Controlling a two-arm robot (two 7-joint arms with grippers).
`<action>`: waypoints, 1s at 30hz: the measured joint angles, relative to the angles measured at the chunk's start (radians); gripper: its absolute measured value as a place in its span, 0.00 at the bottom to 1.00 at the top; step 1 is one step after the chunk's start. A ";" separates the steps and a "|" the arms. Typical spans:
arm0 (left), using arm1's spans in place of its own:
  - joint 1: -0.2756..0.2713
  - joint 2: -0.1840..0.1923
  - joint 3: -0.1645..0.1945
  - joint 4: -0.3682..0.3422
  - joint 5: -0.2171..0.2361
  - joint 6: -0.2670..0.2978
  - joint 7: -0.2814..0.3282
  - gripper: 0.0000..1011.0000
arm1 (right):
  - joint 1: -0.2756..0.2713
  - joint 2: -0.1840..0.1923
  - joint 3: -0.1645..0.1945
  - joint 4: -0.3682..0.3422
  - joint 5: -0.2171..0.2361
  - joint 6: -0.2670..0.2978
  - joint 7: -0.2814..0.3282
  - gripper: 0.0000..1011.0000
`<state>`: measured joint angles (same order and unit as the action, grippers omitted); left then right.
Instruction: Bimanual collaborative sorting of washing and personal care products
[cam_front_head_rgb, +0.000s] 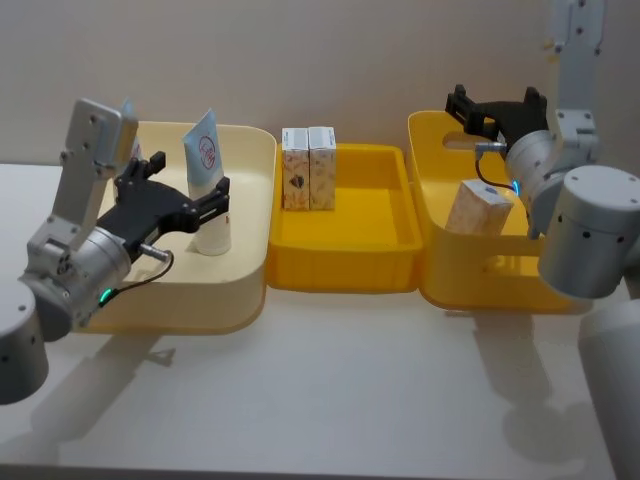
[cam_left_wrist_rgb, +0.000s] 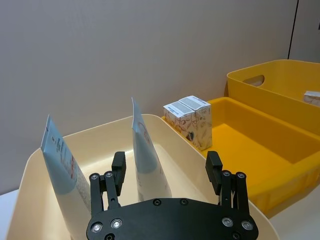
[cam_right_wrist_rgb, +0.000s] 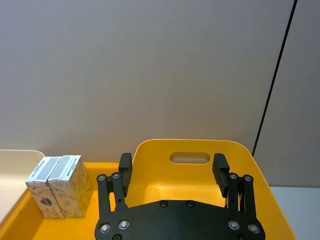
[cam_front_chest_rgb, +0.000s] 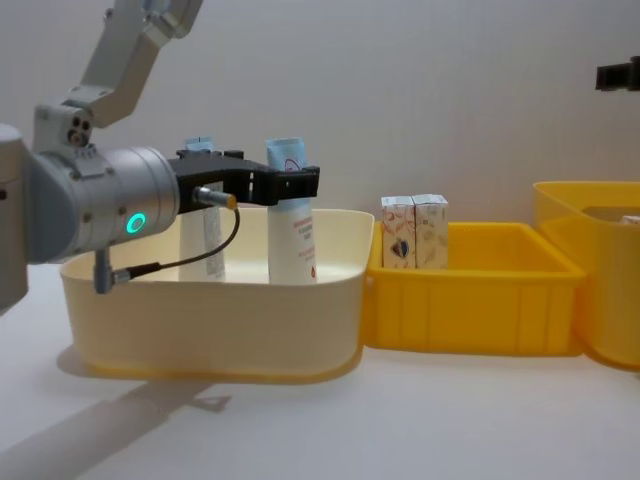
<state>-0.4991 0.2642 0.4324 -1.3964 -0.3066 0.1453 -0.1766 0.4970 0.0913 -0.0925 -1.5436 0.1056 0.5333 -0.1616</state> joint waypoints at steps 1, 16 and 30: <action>-0.005 -0.002 0.000 0.005 -0.001 0.001 -0.004 0.99 | 0.000 0.000 0.000 0.000 0.000 0.000 0.000 0.99; -0.110 -0.053 0.006 0.181 0.000 0.001 -0.054 0.99 | 0.000 0.000 0.000 0.000 0.000 0.000 0.000 0.99; -0.190 -0.093 0.025 0.336 0.032 -0.024 -0.078 0.99 | 0.000 0.000 0.000 0.000 0.000 0.000 0.000 0.99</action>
<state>-0.6894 0.1715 0.4571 -1.0600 -0.2741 0.1212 -0.2542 0.4970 0.0913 -0.0924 -1.5436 0.1055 0.5331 -0.1616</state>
